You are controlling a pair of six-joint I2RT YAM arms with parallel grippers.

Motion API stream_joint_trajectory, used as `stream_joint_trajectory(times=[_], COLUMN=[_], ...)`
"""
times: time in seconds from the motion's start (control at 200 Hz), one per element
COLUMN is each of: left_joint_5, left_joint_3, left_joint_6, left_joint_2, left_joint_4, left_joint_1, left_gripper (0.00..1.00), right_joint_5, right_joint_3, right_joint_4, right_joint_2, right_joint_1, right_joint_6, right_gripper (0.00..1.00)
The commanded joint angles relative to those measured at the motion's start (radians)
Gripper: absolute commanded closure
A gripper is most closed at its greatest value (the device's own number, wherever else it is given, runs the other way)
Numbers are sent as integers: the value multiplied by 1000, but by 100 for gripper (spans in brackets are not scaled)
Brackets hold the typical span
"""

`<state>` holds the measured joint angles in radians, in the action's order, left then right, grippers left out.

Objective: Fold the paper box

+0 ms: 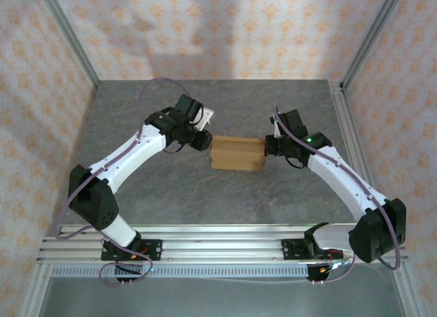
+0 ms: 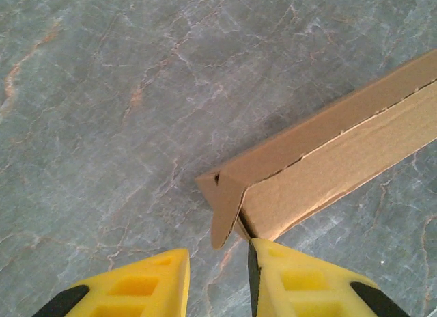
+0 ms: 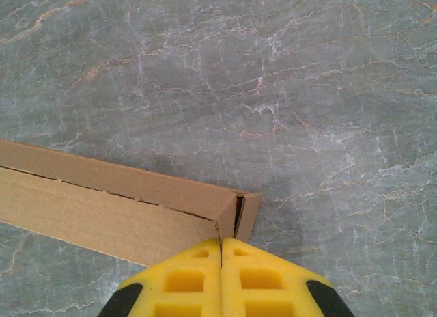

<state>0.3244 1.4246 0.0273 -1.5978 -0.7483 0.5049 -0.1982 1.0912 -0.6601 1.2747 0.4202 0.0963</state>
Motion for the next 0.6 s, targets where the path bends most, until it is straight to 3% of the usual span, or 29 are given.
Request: stream_joint_trajectory(times=[0.0,0.596], left_joint_5=[55,53], left_joint_3=[36,4], left_joint_6=[-8,87], left_joint_2=[-21,-34], left_joint_4=[15,69], left_joint_1=[5,3], left_gripper=[71,88], right_joint_5=[11,9], right_joint_3=[37,36], right_joint_4=[-38,-42], right_joint_2=[10,17], right_joint_1=[7,6], right_joint_6=[-19,-40], right_gripper=[100,100])
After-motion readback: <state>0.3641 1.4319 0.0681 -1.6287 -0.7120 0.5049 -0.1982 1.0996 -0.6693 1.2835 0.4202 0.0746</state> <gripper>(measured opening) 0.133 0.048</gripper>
